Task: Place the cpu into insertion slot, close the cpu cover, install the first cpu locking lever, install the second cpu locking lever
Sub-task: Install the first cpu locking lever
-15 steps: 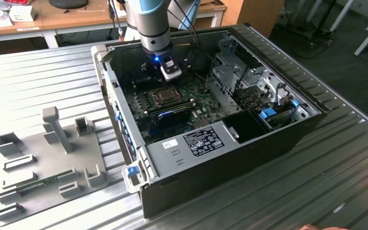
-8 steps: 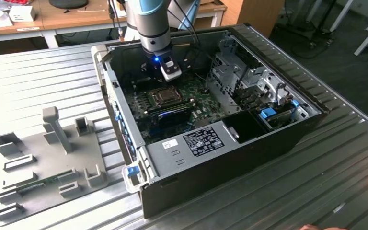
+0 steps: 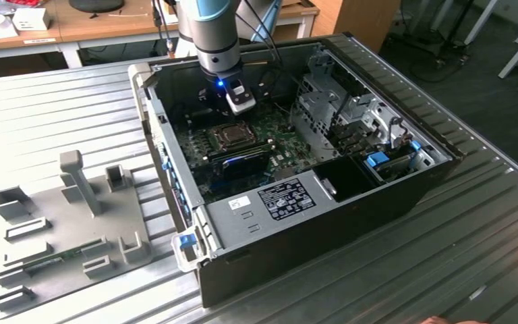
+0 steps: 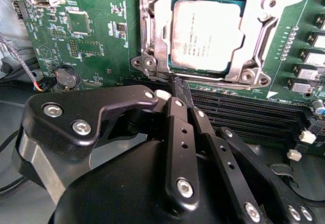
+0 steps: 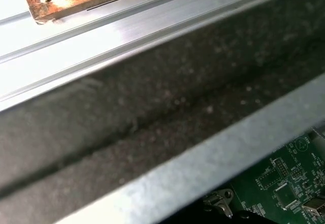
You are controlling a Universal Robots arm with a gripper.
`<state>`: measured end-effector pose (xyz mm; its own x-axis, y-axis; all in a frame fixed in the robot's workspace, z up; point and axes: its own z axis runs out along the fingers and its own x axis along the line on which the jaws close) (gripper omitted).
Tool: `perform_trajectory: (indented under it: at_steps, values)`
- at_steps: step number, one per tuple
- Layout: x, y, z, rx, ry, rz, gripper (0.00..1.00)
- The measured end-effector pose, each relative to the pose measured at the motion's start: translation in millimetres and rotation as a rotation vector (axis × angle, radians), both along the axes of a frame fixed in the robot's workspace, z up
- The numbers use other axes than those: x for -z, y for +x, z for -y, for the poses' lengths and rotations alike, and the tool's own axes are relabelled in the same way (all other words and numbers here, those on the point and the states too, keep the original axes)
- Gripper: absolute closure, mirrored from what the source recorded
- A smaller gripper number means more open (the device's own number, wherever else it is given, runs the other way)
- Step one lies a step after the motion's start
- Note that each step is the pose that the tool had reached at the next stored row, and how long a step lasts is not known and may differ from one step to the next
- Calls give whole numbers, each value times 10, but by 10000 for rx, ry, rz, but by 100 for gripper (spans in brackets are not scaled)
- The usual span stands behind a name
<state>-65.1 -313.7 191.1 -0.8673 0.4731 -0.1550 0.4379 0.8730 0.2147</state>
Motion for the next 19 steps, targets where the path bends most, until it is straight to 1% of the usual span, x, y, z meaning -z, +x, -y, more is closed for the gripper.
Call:
perform_trajectory:
  at_steps: [19]
  values:
    - [-2, 7, 1, -1, -2, -6, 89]
